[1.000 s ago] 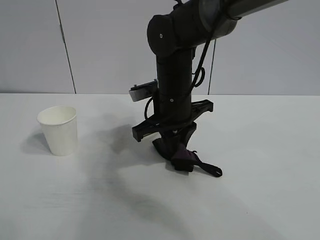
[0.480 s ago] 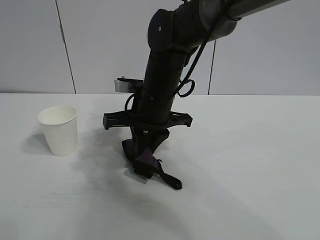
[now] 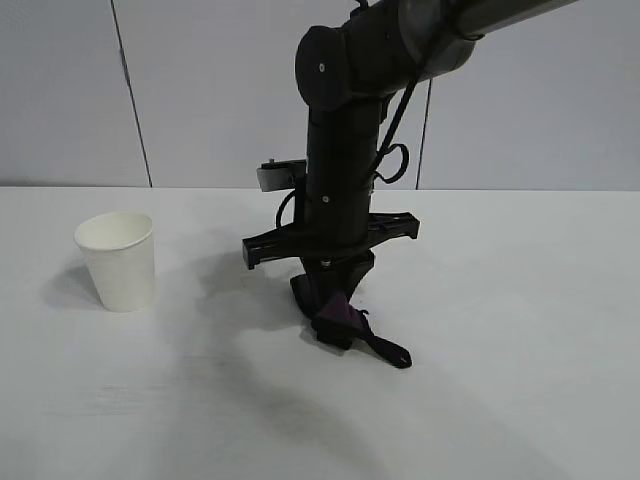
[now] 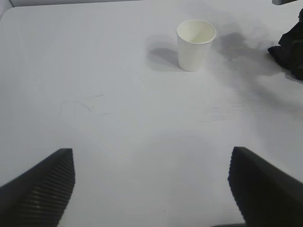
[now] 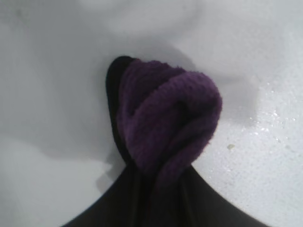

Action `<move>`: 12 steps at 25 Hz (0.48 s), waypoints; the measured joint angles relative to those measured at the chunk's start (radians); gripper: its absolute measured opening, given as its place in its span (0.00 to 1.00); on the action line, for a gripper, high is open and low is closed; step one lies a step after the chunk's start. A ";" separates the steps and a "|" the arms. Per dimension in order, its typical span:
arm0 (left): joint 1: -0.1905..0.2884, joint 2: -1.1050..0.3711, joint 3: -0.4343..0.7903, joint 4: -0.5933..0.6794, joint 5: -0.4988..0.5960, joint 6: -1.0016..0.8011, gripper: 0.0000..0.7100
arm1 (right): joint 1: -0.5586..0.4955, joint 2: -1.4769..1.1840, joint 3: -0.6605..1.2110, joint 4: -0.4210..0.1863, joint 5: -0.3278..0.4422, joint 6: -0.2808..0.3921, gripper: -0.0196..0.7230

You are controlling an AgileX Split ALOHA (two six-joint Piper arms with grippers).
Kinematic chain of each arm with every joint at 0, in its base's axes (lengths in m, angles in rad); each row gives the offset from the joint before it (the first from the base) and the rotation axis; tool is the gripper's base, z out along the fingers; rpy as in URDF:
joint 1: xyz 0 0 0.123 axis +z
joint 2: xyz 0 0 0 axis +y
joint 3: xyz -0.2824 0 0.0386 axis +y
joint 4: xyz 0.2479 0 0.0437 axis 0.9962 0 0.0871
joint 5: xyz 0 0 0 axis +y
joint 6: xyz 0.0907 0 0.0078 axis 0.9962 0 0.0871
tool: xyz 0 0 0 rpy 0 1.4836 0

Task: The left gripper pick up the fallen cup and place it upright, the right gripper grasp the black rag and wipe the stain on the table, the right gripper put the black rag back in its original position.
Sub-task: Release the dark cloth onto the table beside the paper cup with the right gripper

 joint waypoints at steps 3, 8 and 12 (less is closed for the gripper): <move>0.000 0.000 0.000 0.000 0.000 0.000 0.89 | 0.000 0.000 0.000 0.003 0.000 0.000 0.17; 0.000 0.000 0.000 0.000 0.000 0.000 0.89 | -0.007 0.000 0.000 0.023 0.001 0.004 0.65; 0.000 0.000 0.000 0.000 0.000 0.000 0.89 | -0.007 0.000 0.000 0.036 0.001 0.028 0.88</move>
